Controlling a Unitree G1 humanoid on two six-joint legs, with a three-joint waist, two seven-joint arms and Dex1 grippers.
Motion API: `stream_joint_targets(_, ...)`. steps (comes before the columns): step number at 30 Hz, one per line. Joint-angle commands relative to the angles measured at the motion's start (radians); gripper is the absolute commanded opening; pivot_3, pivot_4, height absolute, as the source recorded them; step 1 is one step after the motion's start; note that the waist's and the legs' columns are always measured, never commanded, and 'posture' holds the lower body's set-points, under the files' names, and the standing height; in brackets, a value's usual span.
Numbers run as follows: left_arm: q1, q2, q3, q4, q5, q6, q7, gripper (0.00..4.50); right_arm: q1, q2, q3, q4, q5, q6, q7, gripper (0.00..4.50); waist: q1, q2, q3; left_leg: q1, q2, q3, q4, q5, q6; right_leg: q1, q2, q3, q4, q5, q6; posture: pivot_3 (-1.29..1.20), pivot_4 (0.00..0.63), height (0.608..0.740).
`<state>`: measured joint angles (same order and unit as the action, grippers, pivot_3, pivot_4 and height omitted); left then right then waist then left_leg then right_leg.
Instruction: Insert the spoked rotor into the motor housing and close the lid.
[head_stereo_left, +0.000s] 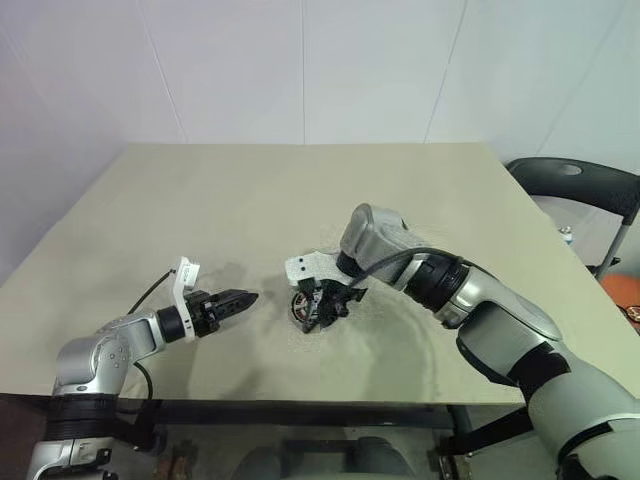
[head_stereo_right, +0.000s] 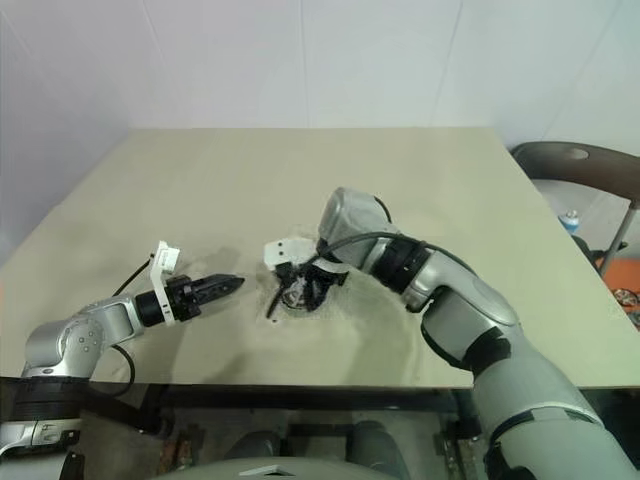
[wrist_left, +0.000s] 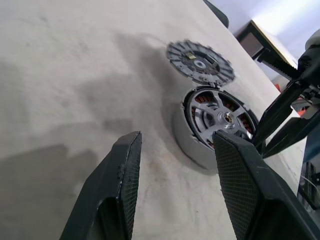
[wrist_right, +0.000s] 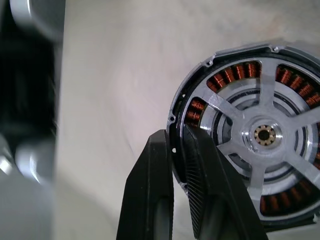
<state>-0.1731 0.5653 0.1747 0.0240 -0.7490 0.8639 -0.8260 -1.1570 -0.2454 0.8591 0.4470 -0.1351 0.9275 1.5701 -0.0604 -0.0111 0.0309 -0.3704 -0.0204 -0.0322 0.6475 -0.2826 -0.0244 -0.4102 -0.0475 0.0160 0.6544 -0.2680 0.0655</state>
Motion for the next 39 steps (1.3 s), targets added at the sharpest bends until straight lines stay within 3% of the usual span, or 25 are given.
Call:
stream_joint_targets(1, 0.014, 0.002, 0.025, -0.051, -0.009, -0.009, 0.003, 2.43, -0.023, 0.114, -0.029, 0.082, 0.024, 0.102, -0.074, 0.1, -0.012, -0.001, -0.001, 0.001, 0.0, -0.001, 0.0, 0.0, 0.0, 0.0, 0.001, 0.0, 0.001, 0.001, -0.001, 0.0, 0.0, 0.74)
stream_joint_targets(5, 0.042, -0.005, 0.042, -0.076, -0.02, -0.004, 0.02, 2.43, -0.084, 0.236, -0.123, 0.255, 0.048, 0.187, -0.155, 0.1, -0.027, -0.002, -0.001, 0.017, 0.0, -0.003, -0.003, 0.0, -0.001, 0.007, 0.001, 0.0, 0.001, 0.004, -0.007, 0.0, 0.0, 0.74)
stream_joint_targets(12, 0.059, -0.01, 0.052, -0.096, -0.025, -0.002, 0.032, 2.43, -0.194, 0.362, -0.308, 0.467, 0.11, 0.293, -0.31, 0.1, -0.037, -0.002, -0.001, 0.017, -0.006, -0.022, -0.002, 0.0, -0.001, 0.001, 0.005, -0.004, 0.001, 0.009, -0.011, 0.0, 0.0, 0.74)
stream_joint_targets(20, 0.056, -0.014, 0.049, -0.09, -0.02, -0.006, 0.03, 2.43, -0.161, 0.357, -0.265, 0.444, 0.1, 0.252, -0.347, 0.1, -0.037, -0.001, 0.0, 0.014, -0.008, -0.024, -0.002, -0.002, -0.004, -0.001, 0.004, -0.004, 0.0, 0.01, -0.01, 0.0, 0.0, 0.74)
stream_joint_targets(21, 0.055, -0.013, 0.049, -0.089, -0.02, -0.005, 0.029, 2.43, -0.159, 0.356, -0.266, 0.441, 0.101, 0.255, -0.354, 0.82, -0.036, -0.001, 0.0, 0.014, -0.008, -0.024, -0.002, -0.002, -0.004, -0.001, 0.004, -0.005, 0.0, 0.01, -0.01, 0.0, 0.0, 0.74)
stream_joint_targets(25, 0.049, -0.006, 0.051, -0.084, -0.019, -0.003, 0.024, 2.43, -0.161, 0.347, -0.254, 0.416, 0.123, 0.272, -0.33, 2.01, -0.032, -0.001, 0.0, 0.013, -0.009, -0.026, -0.002, -0.002, -0.004, -0.002, 0.004, -0.005, 0.0, 0.01, -0.01, 0.0, 0.0, 0.74)
stream_joint_targets(27, 0.046, -0.003, 0.051, -0.081, -0.019, -0.002, 0.022, 2.43, -0.167, 0.34, -0.25, 0.402, 0.134, 0.28, -0.318, 2.01, -0.032, -0.001, 0.0, 0.012, -0.009, -0.026, -0.002, -0.002, -0.005, -0.002, 0.003, -0.005, -0.001, 0.01, -0.01, 0.0, 0.0, 0.74)
stream_joint_targets(33, 0.038, 0.004, 0.056, -0.08, -0.019, 0.0, 0.022, 2.43, -0.164, 0.173, -0.194, 0.127, 0.184, 0.163, -0.15, 2.01, -0.03, -0.002, 0.0, 0.002, -0.011, -0.028, -0.001, -0.003, -0.006, -0.009, 0.002, -0.005, -0.003, 0.011, -0.008, 0.0, 0.0, 0.74)
stream_joint_targets(35, 0.039, 0.005, 0.057, -0.082, -0.018, 0.0, 0.024, 2.43, -0.122, 0.064, -0.15, -0.019, 0.133, -0.039, -0.131, 2.01, -0.024, -0.002, 0.0, -0.005, -0.013, -0.028, 0.001, -0.003, -0.007, -0.017, 0.001, -0.004, -0.002, 0.012, -0.007, 0.0, 0.0, 0.74)
stream_joint_targets(39, 0.045, 0.009, 0.067, -0.083, -0.022, 0.001, 0.025, 2.43, 0.014, -0.227, -0.075, -0.281, 0.017, -0.615, -0.065, 2.01, -0.001, -0.002, 0.0, -0.005, -0.015, -0.029, -0.001, -0.003, -0.006, -0.015, 0.0, -0.004, -0.005, 0.011, -0.005, 0.0, 0.0, 0.74)
